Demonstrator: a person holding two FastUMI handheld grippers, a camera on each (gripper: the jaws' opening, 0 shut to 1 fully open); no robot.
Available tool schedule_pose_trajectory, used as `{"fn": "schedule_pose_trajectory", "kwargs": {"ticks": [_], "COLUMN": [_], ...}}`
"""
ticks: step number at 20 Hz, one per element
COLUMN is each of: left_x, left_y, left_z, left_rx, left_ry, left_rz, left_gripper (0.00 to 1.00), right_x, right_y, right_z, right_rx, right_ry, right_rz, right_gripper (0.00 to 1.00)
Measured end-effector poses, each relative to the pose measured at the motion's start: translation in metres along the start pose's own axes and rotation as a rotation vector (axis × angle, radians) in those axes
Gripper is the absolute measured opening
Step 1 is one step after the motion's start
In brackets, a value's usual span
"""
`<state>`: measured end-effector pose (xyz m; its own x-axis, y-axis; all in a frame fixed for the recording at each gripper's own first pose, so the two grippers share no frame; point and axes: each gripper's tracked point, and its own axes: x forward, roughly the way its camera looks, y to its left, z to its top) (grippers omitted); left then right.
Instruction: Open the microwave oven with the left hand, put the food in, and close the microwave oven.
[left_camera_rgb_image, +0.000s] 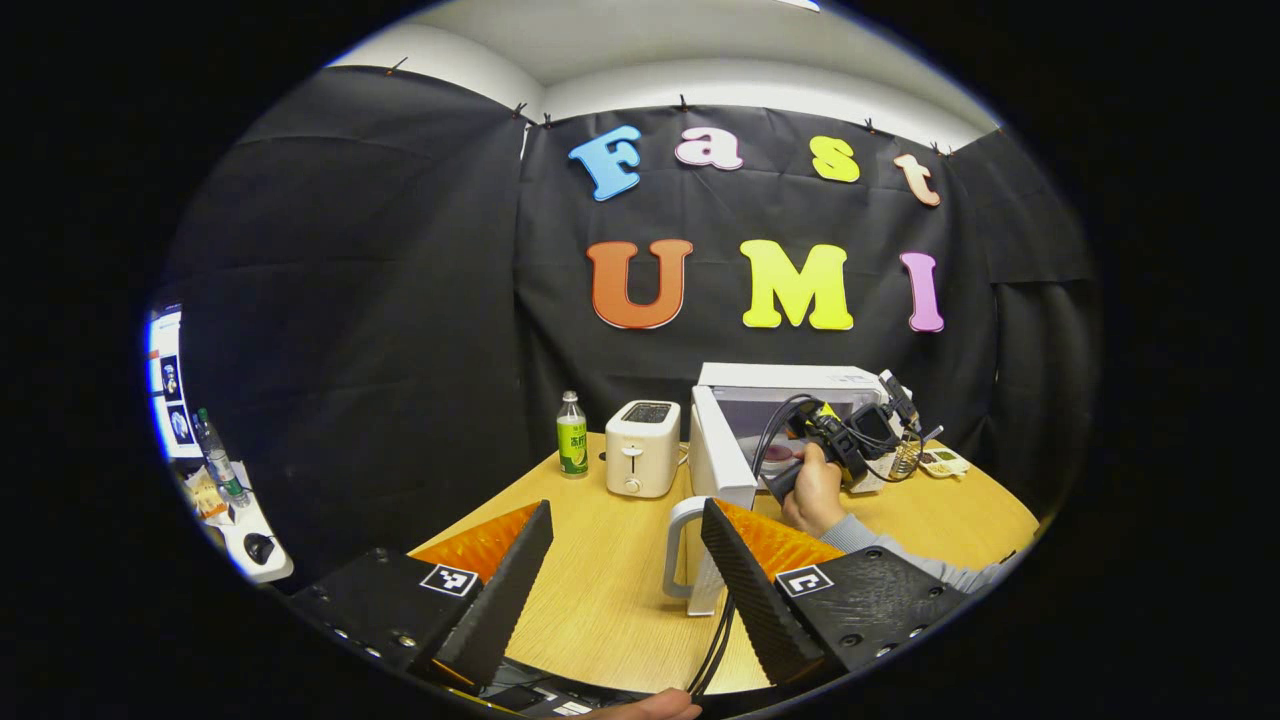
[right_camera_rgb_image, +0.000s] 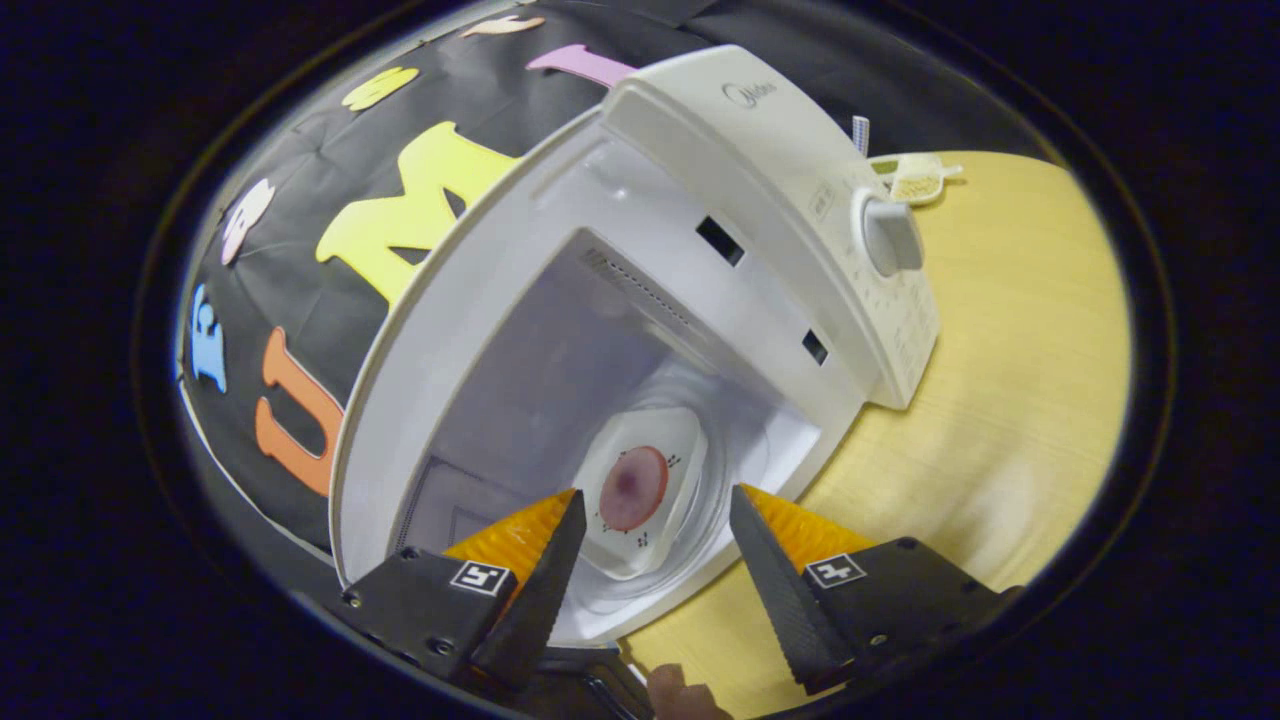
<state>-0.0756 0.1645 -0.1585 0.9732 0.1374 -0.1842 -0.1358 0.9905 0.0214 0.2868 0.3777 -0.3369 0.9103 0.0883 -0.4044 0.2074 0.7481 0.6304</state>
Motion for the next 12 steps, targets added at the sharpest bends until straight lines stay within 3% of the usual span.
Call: {"fn": "schedule_pose_trajectory", "kwargs": {"ticks": [1,2,3,4,6,12], "left_x": [-0.002,-0.004,-0.007,-0.01,-0.012,-0.011], "left_y": [0.003,0.006,0.007,0.009,0.016,0.047], "left_z": [0.0,0.001,0.001,0.001,0.0,-0.002], "left_rx": [-0.008,-0.014,-0.015,-0.017,-0.024,-0.041], "left_ry": [-0.001,-0.005,-0.011,-0.015,-0.019,-0.054], "left_rz": [0.01,0.019,0.024,0.03,0.045,0.115], "left_gripper": [0.92,0.93,0.92,0.92,0.92,0.92], "right_x": [-0.004,-0.008,-0.013,-0.019,-0.031,-0.068], "right_y": [0.001,0.001,0.003,0.003,0.005,0.012], "right_z": [0.004,0.008,0.012,0.016,0.02,0.045], "right_rx": [-0.068,-0.128,-0.183,-0.231,-0.31,-0.564], "right_ry": [-0.009,-0.021,-0.03,-0.035,-0.031,-0.09], "right_rz": [0.007,0.016,0.031,0.042,0.069,0.136], "right_gripper": [0.81,0.94,0.96,0.86,0.9,0.9]}}
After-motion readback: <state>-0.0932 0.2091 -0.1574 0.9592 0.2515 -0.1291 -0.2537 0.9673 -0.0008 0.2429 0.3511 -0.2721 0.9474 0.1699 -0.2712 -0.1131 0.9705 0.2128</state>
